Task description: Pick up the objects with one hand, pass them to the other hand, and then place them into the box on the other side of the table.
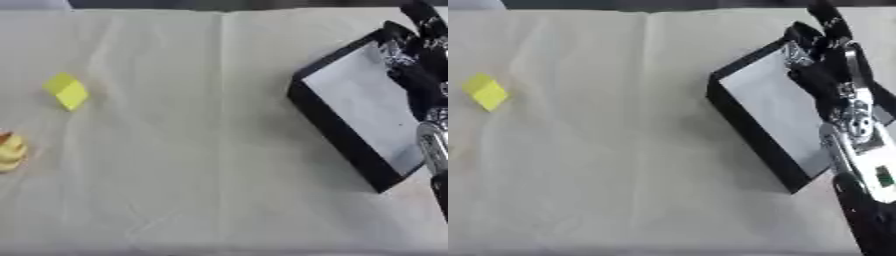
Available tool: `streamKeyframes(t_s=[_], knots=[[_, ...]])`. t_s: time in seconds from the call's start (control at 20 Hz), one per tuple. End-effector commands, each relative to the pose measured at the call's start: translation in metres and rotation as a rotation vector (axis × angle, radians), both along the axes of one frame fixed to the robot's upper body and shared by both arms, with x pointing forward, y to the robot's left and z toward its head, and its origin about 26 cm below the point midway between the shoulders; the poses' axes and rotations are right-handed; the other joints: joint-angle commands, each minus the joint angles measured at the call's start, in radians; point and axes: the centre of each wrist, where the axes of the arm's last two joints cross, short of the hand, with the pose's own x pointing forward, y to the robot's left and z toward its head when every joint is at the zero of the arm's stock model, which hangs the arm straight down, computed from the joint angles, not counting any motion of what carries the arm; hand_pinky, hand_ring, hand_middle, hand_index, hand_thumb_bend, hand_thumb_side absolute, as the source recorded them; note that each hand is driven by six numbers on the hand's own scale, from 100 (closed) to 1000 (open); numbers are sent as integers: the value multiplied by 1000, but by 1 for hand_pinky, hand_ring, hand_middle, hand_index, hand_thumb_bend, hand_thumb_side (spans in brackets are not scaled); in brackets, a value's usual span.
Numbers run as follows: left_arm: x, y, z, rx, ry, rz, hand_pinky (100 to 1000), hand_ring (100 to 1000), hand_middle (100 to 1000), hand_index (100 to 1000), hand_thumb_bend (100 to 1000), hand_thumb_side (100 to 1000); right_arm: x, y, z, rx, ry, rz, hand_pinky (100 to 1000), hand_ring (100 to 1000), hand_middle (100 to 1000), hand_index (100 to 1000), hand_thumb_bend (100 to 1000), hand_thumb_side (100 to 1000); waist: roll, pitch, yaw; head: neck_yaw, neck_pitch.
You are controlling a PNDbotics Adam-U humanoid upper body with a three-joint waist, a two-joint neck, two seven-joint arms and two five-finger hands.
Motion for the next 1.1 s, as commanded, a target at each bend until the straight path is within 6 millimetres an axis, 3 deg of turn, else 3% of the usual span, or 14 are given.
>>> streamKeyframes(t_s=[0.05,0.6,1.1], knots=[[-2,10,18,30,-34,26,705,706,731,862,448,635,-2,-1,14,-36,-37,4,971,926,984,1000,100,206,5,-14,-1,42,-14],[15,57,34,219,50,93,713,707,732,864,427,626,-4,-5,17,-79,-58,5,969,927,983,1000,100,198,6,-3,-2,158,-40],[45,115,69,551,294,161,754,736,754,892,465,589,-5,-8,19,-118,-67,18,967,926,980,1000,100,189,2,0,-5,184,-53]])
